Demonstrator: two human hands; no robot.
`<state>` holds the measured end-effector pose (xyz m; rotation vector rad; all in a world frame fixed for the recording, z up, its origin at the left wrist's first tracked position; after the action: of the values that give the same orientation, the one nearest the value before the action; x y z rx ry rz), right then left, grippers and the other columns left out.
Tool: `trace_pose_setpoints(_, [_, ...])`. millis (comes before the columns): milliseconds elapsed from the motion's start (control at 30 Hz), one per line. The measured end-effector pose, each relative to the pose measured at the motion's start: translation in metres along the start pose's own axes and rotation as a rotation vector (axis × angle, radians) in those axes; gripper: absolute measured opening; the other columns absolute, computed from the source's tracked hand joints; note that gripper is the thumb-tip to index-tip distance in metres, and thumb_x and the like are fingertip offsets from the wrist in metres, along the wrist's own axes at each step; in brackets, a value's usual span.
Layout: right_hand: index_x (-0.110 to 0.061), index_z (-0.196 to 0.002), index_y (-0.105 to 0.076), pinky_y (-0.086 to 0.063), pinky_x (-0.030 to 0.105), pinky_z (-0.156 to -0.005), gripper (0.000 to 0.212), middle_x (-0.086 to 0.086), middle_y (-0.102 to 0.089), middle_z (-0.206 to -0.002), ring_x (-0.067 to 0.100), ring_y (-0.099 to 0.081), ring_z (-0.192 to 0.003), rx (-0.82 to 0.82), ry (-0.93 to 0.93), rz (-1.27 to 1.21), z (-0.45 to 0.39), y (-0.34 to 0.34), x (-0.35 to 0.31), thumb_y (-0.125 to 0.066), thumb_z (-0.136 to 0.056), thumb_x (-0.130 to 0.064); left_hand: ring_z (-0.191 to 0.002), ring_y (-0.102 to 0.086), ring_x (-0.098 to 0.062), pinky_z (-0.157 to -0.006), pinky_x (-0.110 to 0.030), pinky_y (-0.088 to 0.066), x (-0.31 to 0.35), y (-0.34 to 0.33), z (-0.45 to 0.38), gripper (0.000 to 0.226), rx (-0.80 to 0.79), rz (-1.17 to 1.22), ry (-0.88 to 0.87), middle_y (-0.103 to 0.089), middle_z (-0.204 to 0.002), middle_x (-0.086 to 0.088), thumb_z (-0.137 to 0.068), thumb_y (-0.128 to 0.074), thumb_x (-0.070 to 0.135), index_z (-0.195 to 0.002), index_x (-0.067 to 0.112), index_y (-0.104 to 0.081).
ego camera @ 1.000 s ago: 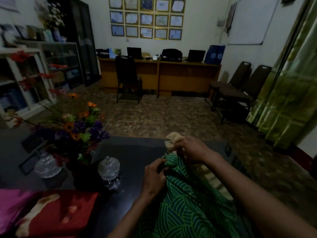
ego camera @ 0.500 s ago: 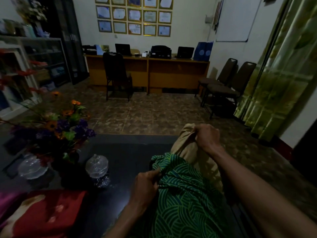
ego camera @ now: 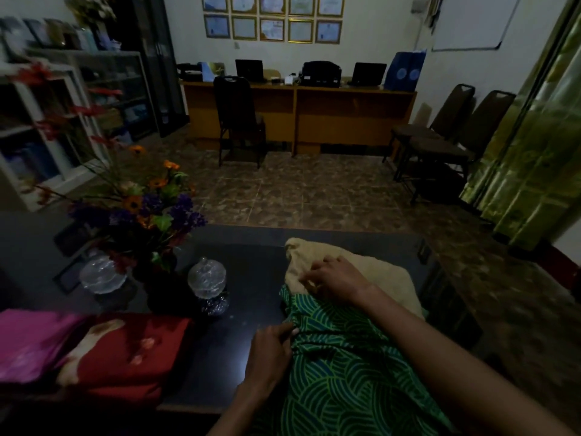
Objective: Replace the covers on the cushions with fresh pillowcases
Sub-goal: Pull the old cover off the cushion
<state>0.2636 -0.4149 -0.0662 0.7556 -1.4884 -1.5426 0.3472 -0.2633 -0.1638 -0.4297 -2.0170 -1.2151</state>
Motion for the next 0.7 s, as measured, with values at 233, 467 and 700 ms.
trace_pose_setpoints(233, [-0.042, -0.127, -0.062, -0.033, 0.037, -0.081, 0.031, 0.001, -0.055, -0.124, 0.028, -0.057, -0.113, -0.118, -0.003, -0.053, -0.025, -0.018, -0.02, -0.06, -0.095, -0.039, -0.053, -0.056, -0.009, -0.052, -0.035, -0.041, -0.012, 0.004, 0.011, 0.036, 0.005, 0.027, 0.06, -0.056, -0.056, -0.001, -0.092, -0.064, 0.031, -0.064, 0.013, -0.051])
trace_pose_setpoints(467, [-0.025, -0.106, -0.069, -0.041, 0.041, -0.086, 0.031, -0.001, -0.065, -0.11, 0.027, -0.064, -0.106, 0.09, -0.165, 0.006, -0.033, -0.011, -0.014, -0.076, -0.08, -0.04, -0.056, -0.06, -0.016, -0.053, -0.036, -0.043, -0.025, 0.013, 0.02, 0.034, 0.073, -0.004, 0.168, -0.06, -0.056, -0.004, -0.087, -0.069, 0.031, -0.063, 0.008, -0.062])
trace_pose_setpoints(700, [-0.024, -0.107, -0.072, -0.046, 0.041, -0.089, 0.03, 0.006, -0.069, -0.11, 0.03, -0.063, -0.109, 0.155, -0.438, -0.096, -0.035, 0.012, 0.034, -0.079, -0.08, -0.036, -0.051, -0.055, -0.005, -0.051, -0.034, -0.044, -0.015, 0.031, 0.049, 0.029, 0.082, 0.048, 0.141, -0.058, -0.056, 0.003, -0.087, -0.07, 0.029, -0.063, 0.017, -0.059])
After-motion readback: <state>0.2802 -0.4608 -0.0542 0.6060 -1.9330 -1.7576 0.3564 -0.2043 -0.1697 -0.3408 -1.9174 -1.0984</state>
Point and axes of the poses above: each hand's wrist, its own z-axis away from the middle knuckle, its own y-axis out of the back of the hand, x = y × z, the point moved 6 cm from there along -z, towards the middle knuckle
